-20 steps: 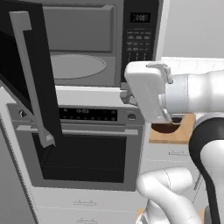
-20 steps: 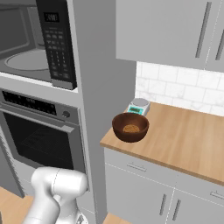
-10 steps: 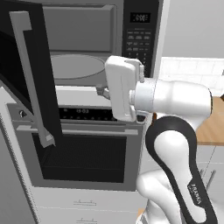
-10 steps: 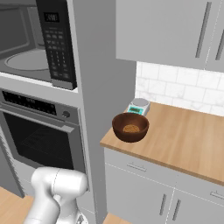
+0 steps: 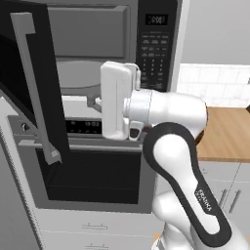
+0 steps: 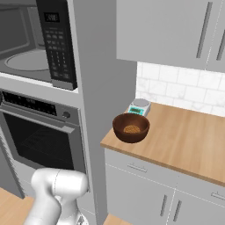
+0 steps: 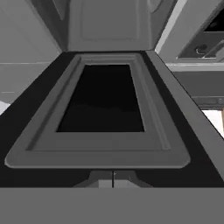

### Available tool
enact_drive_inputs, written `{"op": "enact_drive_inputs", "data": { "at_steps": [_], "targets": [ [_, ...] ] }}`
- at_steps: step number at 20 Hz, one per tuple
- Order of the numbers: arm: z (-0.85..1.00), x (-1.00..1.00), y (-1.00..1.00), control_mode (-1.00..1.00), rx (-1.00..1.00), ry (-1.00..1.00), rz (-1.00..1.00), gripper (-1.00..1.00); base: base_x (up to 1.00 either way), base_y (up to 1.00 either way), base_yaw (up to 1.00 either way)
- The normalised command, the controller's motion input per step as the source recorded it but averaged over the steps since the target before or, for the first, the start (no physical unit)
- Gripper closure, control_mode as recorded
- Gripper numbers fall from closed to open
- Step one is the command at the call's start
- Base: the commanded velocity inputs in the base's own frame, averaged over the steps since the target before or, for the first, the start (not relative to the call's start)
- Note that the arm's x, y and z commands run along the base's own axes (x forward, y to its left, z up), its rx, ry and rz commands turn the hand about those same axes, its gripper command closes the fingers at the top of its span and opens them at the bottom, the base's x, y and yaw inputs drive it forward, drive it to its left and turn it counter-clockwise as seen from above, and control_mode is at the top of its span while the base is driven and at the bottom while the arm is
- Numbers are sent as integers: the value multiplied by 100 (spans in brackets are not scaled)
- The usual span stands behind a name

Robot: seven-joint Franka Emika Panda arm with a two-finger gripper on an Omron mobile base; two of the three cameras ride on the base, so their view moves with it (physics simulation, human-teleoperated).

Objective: Open the microwave, place the bowl with waffle inside the microwave, then close the microwave door and turn it on.

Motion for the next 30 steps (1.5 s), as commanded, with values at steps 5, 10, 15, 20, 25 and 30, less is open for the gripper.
{"op": "enact_drive_inputs", "data": {
  "at_steps": [5, 10, 15, 20, 25, 30],
  "targets": [
    [0, 8, 61, -100, 3, 24, 21, 100, 0, 0, 0],
    [-1, 15, 69, -100, 0, 14, 18, 100, 0, 0, 0],
    [-4, 14, 67, -100, 0, 10, 18, 100, 0, 0, 0],
    [-28, 3, 99, -100, 0, 8, 10, 100, 0, 0, 0],
    [-11, 0, 99, -100, -1, 1, 3, 100, 0, 0, 0],
    [55, -26, -14, -100, 0, -20, -2, 100, 0, 0, 0]
  ]
}}
